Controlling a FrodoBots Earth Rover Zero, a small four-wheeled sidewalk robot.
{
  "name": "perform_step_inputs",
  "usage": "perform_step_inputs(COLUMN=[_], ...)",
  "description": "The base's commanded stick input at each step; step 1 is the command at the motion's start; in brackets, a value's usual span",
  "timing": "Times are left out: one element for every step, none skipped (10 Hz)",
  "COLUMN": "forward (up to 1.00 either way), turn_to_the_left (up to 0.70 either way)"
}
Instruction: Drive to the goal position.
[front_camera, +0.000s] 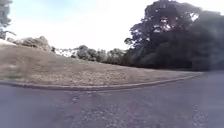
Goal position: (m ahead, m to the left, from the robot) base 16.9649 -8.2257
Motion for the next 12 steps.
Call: perform_step_inputs(forward=[0.45, 0.45, 0.45, 0.45, 0.45, 0.45, 0.45, 0.45, 0.45, 0.7, 0.7, 0.7], turn_to_the_left=[-0.27, -0.27, -0.27, -0.27, -0.27, -0.27, -0.27, -0.27, -0.27, -0.14, -0.14, -0.14])
